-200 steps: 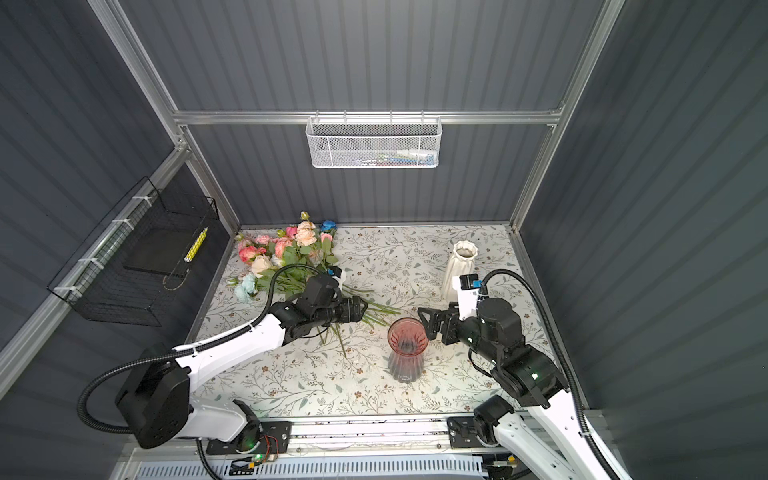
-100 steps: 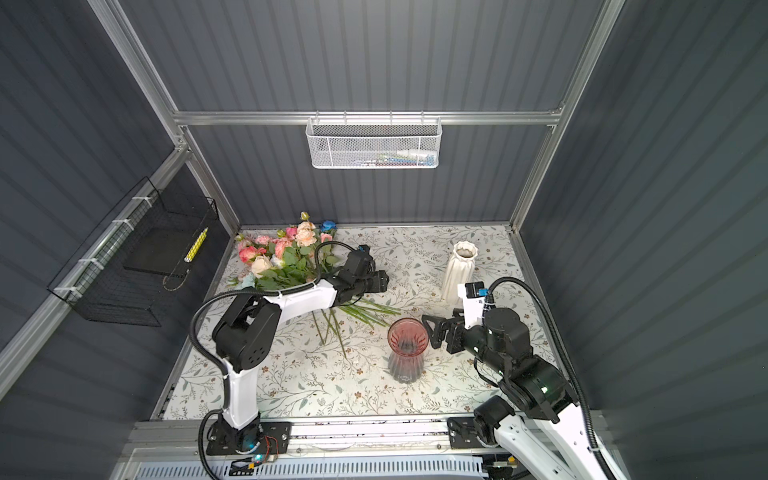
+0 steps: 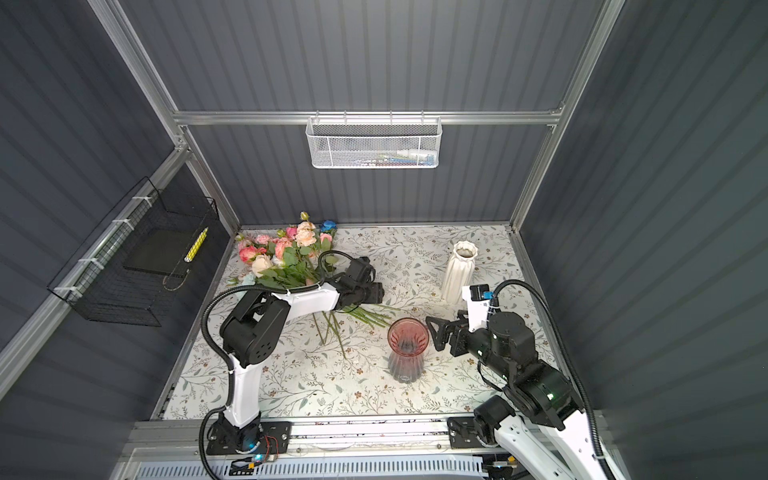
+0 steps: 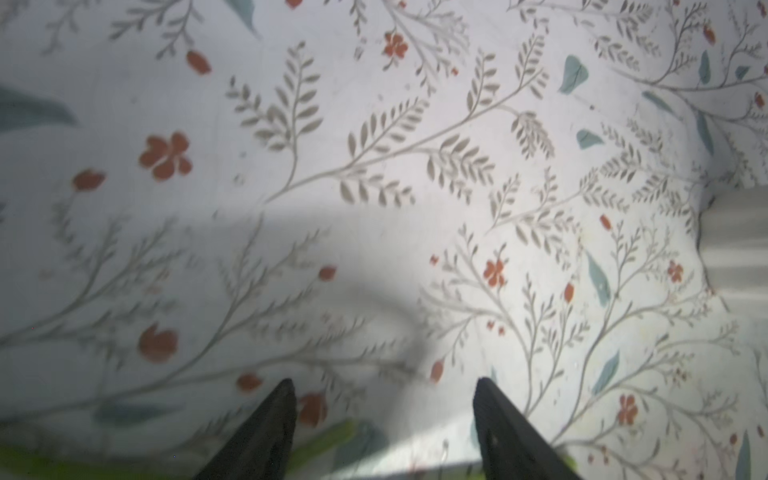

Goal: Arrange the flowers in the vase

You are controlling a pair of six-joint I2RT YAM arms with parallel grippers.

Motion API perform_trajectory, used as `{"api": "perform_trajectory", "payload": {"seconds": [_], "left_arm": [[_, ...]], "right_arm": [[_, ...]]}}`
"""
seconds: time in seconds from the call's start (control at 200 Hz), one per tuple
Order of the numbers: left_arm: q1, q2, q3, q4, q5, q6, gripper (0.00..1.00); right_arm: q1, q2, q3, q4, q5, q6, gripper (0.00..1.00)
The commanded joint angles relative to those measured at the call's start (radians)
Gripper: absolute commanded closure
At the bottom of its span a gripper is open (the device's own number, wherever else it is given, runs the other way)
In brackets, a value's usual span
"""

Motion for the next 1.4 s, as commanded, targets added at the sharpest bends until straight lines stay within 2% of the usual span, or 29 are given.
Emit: {"api": "perform_trajectory", "payload": {"seconds": [0.0,0.15,0.325,0.475,0.515,0.66,0.9,1.06,1.07,1.085,1.11,1.176,1.216,1.396], "left_arm": [[-0.006,-0.072,-0.149,-0.094,-0.019,0.005,0.31],[-0.006,-0.197,-0.353,-0.067,-0.029,-0.007,0.32],[-0.001,-0.303,-0.498,-0.103,-0.082,-0.002,0.35],[0.058,-0.424,-0.58,-0.174,-0.107,0.001,0.37],[0.077,-0.454,-0.601,-0.167,-0.073,-0.01,0.38],[0.079,-0.534,-0.586,-0.244,-0.082,-0.04,0.37],[0.009,-0.758,-0.501,-0.223,0.024,-0.108,0.19],[-0.017,-0.882,-0.45,-0.19,0.087,-0.137,0.13],[-0.018,-0.887,-0.449,-0.19,0.09,-0.136,0.11],[-0.018,-0.895,-0.444,-0.192,0.094,-0.136,0.02],[-0.018,-0.904,-0.435,-0.198,0.094,-0.136,0.0],[-0.019,-0.929,-0.421,-0.216,0.094,-0.128,0.0],[-0.019,-0.947,-0.421,-0.223,0.089,-0.128,0.0],[-0.019,-1.026,-0.461,-0.218,0.069,-0.134,0.0]], "right_arm": [[0.005,0.0,0.032,-0.001,0.014,-0.018,0.01],[0.004,0.016,0.038,0.01,0.004,-0.019,0.01],[0.004,0.028,0.051,0.012,-0.017,-0.013,0.01],[0.004,0.035,0.07,-0.015,-0.051,-0.011,0.01],[0.004,0.032,0.072,-0.023,-0.061,-0.01,0.01],[0.005,0.021,0.071,-0.04,-0.091,0.001,0.01],[0.006,0.018,0.047,-0.073,-0.21,0.014,0.01],[0.018,0.026,0.002,-0.075,-0.254,0.028,0.01],[0.02,0.028,0.001,-0.075,-0.254,0.029,0.01],[0.023,0.033,-0.001,-0.072,-0.289,0.028,0.01],[0.03,0.038,-0.006,-0.07,-0.296,0.026,0.01],[0.06,0.051,-0.019,-0.059,-0.276,0.012,0.01],[0.083,0.056,-0.025,-0.054,-0.21,0.004,0.01],[0.151,0.095,-0.046,-0.004,-0.077,0.025,0.01]]}}
